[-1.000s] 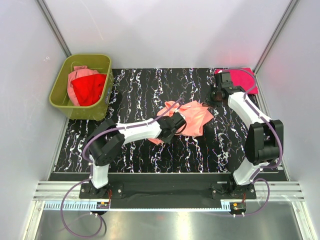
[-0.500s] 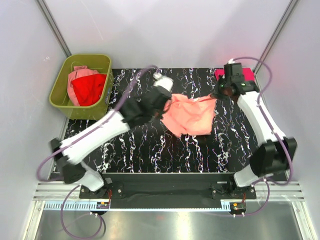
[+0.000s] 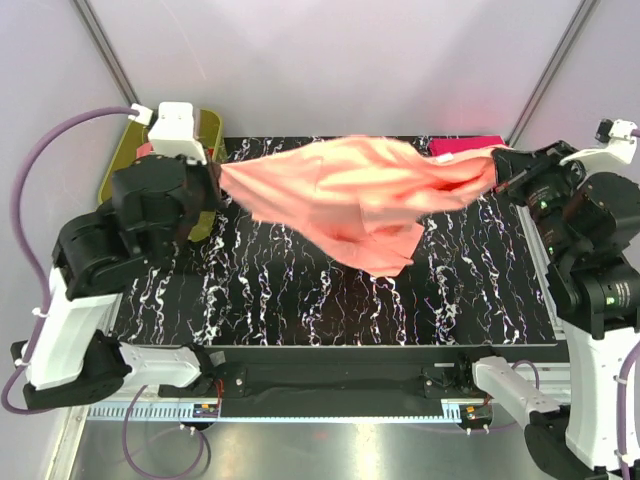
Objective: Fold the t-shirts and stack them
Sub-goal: Flatten the tshirt out
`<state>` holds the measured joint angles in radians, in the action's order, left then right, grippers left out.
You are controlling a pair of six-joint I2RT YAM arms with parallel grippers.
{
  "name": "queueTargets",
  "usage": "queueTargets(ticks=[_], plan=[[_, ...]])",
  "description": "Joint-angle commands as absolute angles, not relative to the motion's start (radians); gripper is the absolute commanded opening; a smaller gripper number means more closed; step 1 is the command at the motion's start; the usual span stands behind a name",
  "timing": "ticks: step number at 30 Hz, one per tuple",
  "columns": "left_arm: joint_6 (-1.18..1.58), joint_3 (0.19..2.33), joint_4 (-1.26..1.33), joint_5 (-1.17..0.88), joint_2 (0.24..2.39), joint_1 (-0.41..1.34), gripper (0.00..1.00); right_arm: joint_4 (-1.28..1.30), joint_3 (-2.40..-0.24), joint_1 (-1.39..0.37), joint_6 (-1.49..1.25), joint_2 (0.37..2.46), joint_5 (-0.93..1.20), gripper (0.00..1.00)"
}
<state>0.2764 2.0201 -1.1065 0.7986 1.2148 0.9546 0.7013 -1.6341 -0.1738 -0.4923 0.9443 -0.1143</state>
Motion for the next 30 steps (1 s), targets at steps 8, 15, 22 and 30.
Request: queueTargets(ticks=[8,15,22,30], plan=[[0.221,1.890,-1.040,0.841,1.203,0.913,0.00,0.574,-1.574,-0.170,-0.474,1.117,-0.101,0.00],[0.296,1.743,-0.997,0.482,1.194,0.666,0.00,0.320,-1.536,-0.170,-0.368,1.374,0.138,0.02],[0.330,1.649,-0.969,0.319,1.204,0.477,0.00,0.607,-1.912,-0.179,-0.307,1.932,0.354,0.20],[0.348,1.602,-0.945,0.258,1.212,0.420,0.00,0.888,-1.883,-0.189,-0.486,1.775,0.009,0.57]])
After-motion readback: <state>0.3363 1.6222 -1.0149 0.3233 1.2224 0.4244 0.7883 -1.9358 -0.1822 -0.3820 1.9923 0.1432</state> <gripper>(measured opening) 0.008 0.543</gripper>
